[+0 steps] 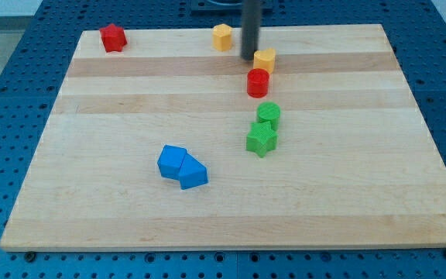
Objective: Place the yellow heart towards the top right side of the board
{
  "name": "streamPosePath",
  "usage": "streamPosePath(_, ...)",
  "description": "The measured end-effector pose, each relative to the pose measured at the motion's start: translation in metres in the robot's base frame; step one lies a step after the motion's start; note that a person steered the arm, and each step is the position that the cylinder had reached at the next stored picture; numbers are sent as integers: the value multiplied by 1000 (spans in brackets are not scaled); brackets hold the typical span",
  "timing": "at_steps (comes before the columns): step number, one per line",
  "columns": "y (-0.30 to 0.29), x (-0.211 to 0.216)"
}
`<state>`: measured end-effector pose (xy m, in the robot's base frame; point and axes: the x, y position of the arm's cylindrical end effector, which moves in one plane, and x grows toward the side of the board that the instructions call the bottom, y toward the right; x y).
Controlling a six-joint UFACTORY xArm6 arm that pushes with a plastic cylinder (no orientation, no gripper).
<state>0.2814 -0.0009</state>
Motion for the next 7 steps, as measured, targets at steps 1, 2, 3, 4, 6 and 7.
streamPosePath(1,-56,31)
streamPosePath(2,-34,53)
streamPosePath(3,23,38)
streamPosePath(4,81,4)
streamPosePath(6,132,-27)
streamPosePath(7,122,-12)
